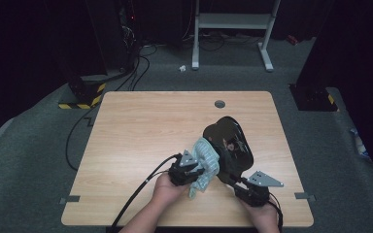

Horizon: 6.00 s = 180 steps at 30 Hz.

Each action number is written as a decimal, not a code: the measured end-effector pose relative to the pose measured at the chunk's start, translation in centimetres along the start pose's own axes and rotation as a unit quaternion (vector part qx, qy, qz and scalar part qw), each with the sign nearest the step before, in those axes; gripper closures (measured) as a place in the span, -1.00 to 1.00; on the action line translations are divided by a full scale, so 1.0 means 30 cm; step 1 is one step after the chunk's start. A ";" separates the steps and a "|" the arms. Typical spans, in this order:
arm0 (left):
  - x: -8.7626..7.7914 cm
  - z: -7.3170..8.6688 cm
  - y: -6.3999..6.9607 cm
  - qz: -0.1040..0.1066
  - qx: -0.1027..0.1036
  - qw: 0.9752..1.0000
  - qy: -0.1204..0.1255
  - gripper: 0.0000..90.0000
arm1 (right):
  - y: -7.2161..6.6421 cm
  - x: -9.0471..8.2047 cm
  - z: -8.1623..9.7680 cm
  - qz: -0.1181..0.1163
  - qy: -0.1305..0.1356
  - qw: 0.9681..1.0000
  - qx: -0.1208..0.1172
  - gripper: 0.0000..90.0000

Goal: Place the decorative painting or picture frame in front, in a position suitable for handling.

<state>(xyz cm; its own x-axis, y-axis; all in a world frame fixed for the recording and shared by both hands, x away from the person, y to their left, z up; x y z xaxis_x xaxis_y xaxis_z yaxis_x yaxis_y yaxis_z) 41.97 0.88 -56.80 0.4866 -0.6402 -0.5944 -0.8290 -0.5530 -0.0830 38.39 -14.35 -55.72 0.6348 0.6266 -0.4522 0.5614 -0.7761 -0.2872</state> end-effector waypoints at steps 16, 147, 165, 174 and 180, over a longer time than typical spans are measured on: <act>-0.034 0.061 0.034 -0.005 0.004 0.999 0.031 0.51 | 0.004 -0.099 -0.114 -0.005 0.056 0.998 0.031 0.12; 0.058 -0.178 0.175 0.075 0.018 0.996 0.051 0.61 | -0.049 -0.194 -0.337 -0.028 0.111 0.992 0.045 0.73; 0.098 -0.076 0.031 0.031 -0.026 0.999 -0.005 0.61 | -0.049 -0.192 -0.338 -0.027 0.112 0.992 0.045 0.73; 0.104 -0.104 0.271 0.102 0.045 0.994 -0.013 0.61 | -0.057 -0.190 -0.337 -0.028 0.114 0.992 0.041 0.73; 0.111 -0.106 0.284 0.112 0.045 0.993 -0.015 0.61 | -0.058 -0.190 -0.337 -0.030 0.113 0.992 0.040 0.73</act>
<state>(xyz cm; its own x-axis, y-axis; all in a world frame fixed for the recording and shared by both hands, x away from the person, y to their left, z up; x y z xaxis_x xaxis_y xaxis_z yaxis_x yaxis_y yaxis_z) 37.41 -7.66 -56.95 0.2799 -0.7253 -0.6290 -0.9375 -0.3477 -0.0161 39.15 -15.84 -44.12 0.7099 0.6641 -0.2343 0.5627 -0.7350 -0.3783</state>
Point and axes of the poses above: each handheld gripper's, and its own axes: x roughly forward along the jaws, z roughly out of its underside, y roughly to its right, the point moved 10 cm from there along x, roughly forward along the jaws, and after that the axes turned 12 degrees about x, right-handed, at the moved point
